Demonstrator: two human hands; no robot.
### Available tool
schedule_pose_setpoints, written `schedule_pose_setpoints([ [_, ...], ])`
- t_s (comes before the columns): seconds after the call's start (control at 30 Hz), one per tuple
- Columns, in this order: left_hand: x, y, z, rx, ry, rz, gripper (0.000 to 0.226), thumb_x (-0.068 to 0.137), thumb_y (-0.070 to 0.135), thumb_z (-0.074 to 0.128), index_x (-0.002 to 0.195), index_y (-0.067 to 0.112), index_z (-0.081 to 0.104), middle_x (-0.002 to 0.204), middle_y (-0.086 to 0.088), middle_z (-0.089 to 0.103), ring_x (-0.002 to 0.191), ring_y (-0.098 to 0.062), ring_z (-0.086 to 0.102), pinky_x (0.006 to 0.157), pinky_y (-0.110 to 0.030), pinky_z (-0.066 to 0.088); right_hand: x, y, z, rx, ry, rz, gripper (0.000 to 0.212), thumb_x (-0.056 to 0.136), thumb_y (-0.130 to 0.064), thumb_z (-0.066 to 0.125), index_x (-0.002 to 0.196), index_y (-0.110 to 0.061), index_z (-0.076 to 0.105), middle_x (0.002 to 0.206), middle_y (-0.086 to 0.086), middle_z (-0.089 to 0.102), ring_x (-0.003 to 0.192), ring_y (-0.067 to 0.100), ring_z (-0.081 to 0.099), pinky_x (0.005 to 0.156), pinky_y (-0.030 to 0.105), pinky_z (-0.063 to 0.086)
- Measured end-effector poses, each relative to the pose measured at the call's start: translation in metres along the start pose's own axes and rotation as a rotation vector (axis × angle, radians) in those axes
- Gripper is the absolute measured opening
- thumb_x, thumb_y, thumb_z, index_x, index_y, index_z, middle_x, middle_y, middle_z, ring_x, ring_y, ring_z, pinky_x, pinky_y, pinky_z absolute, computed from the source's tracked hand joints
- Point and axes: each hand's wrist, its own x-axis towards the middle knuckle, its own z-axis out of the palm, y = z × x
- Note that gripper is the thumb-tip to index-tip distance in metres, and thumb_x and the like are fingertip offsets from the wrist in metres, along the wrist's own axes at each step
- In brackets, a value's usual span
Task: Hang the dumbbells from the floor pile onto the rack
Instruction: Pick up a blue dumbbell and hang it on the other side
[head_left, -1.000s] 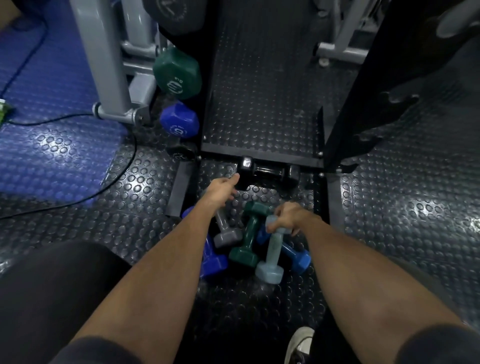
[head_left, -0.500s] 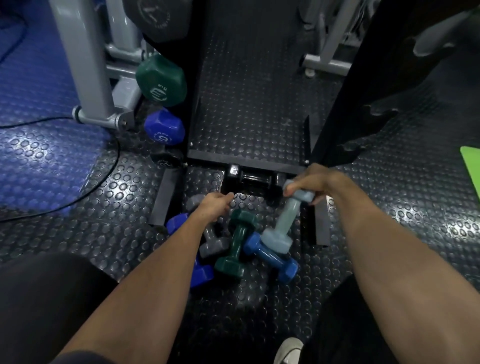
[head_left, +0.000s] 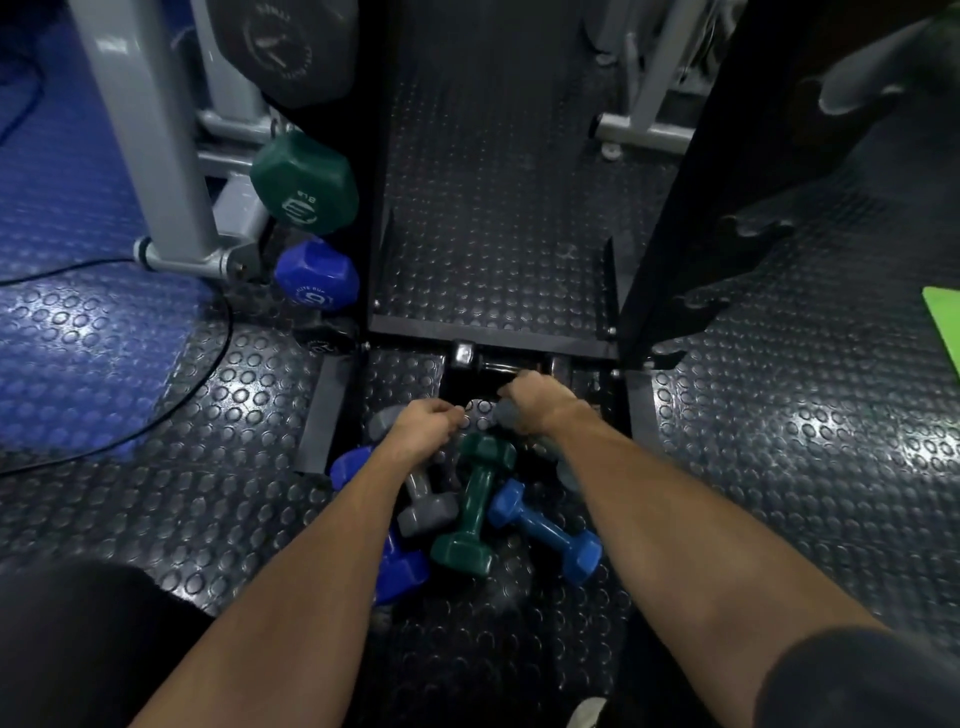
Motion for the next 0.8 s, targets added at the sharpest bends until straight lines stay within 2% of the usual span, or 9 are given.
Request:
schedule_pose_setpoints([
  [0.1, 0.005, -0.005, 0.005, 0.034, -0.004, -0.002, 0.023, 0.102, 0.033, 0.061, 0.11, 0.015, 0.073, 0.087, 0.001, 0.069, 0.076, -0.014, 0.06, 0.062, -0.027, 0.047, 0.003, 0.009, 0.013, 0.052, 0.042, -0.061, 0.051, 0.097, -0.006, 0.053, 0.144, -0.024, 0.058, 0.136, 0.007, 0.056, 0.117, 0.033, 0.064, 0.101, 0.04, 0.054],
  [0.2, 0.008, -0.002, 0.013, 0.045, -0.006, 0.01, 0.031, 0.095, 0.042, 0.063, 0.114, 0.021, 0.075, 0.098, 0.001, 0.073, 0.092, -0.017, 0.066, 0.091, -0.039, 0.057, 0.002, 0.028, 0.025, 0.143, 0.052, 0.024, 0.041, 0.097, -0.009, 0.057, 0.133, -0.026, 0.067, 0.123, 0.004, 0.067, 0.103, 0.026, 0.068, 0.092, 0.037, 0.058],
  [0.27, 0.011, 0.0, 0.018, 0.049, -0.013, 0.0, 0.034, 0.085, 0.047, 0.063, 0.109, 0.026, 0.076, 0.106, 0.001, 0.075, 0.103, -0.021, 0.069, 0.099, -0.046, 0.056, -0.005, 0.04, 0.03, 0.221, 0.038, 0.142, 0.03, 0.095, -0.019, 0.062, 0.124, -0.022, 0.071, 0.112, 0.005, 0.072, 0.097, 0.024, 0.069, 0.09, 0.038, 0.059],
  [0.33, 0.01, 0.004, 0.023, 0.05, -0.01, -0.011, 0.027, 0.087, 0.041, 0.063, 0.102, 0.024, 0.076, 0.102, -0.002, 0.076, 0.099, -0.023, 0.071, 0.092, -0.043, 0.058, -0.015, 0.048, 0.032, 0.326, 0.072, 0.26, 0.026, 0.094, -0.029, 0.067, 0.114, -0.014, 0.071, 0.099, 0.005, 0.07, 0.088, 0.023, 0.067, 0.081, 0.035, 0.057],
  [0.4, 0.007, 0.009, 0.03, 0.047, -0.024, -0.035, 0.021, 0.097, 0.032, 0.062, 0.102, 0.015, 0.074, 0.095, -0.007, 0.076, 0.083, -0.021, 0.072, 0.074, -0.036, 0.058, -0.023, 0.06, 0.045, 0.443, 0.072, 0.446, 0.028, 0.094, -0.03, 0.067, 0.111, -0.007, 0.069, 0.093, 0.007, 0.065, 0.086, 0.024, 0.064, 0.076, 0.032, 0.053],
  [0.5, 0.003, 0.01, 0.048, 0.204, -0.069, -0.076, 0.026, 0.096, 0.031, 0.067, 0.109, 0.009, 0.07, 0.09, -0.007, 0.075, 0.07, -0.018, 0.07, 0.06, -0.03, 0.056, -0.032, 0.084, 0.078, 0.605, -0.036, 0.681, 0.043, 0.096, -0.033, 0.066, 0.127, -0.004, 0.066, 0.122, 0.013, 0.068, 0.114, 0.03, 0.065, 0.098, 0.037, 0.053],
  [0.57, -0.001, 0.01, 0.062, 0.44, -0.065, -0.058, 0.032, 0.09, 0.03, 0.071, 0.11, 0.006, 0.07, 0.097, -0.01, 0.076, 0.078, -0.022, 0.072, 0.069, -0.033, 0.061, -0.036, 0.095, 0.099, 0.727, -0.129, 0.749, 0.044, 0.102, -0.033, 0.056, 0.134, -0.003, 0.063, 0.133, 0.016, 0.064, 0.123, 0.031, 0.061, 0.108, 0.04, 0.048],
  [0.67, -0.012, 0.011, 0.086, 0.797, -0.06, -0.007, 0.04, 0.09, 0.028, 0.07, 0.124, 0.008, 0.067, 0.127, -0.014, 0.069, 0.117, -0.031, 0.067, 0.097, -0.038, 0.055, -0.052, 0.092, 0.125, 0.905, -0.256, 0.803, 0.038, 0.106, -0.034, 0.053, 0.126, -0.002, 0.061, 0.123, 0.018, 0.062, 0.12, 0.029, 0.058, 0.108, 0.036, 0.045],
  [0.8, -0.014, 0.004, 0.112, 0.976, -0.04, 0.018, 0.029, 0.096, 0.016, 0.066, 0.124, 0.009, 0.068, 0.13, -0.01, 0.069, 0.12, -0.028, 0.066, 0.097, -0.037, 0.054, -0.063, 0.084, 0.151, 1.167, -0.455, 0.89, 0.046, 0.097, -0.033, 0.07, 0.126, 0.0, 0.056, 0.137, 0.024, 0.057, 0.12, 0.045, 0.059, 0.097, 0.059, 0.053],
])
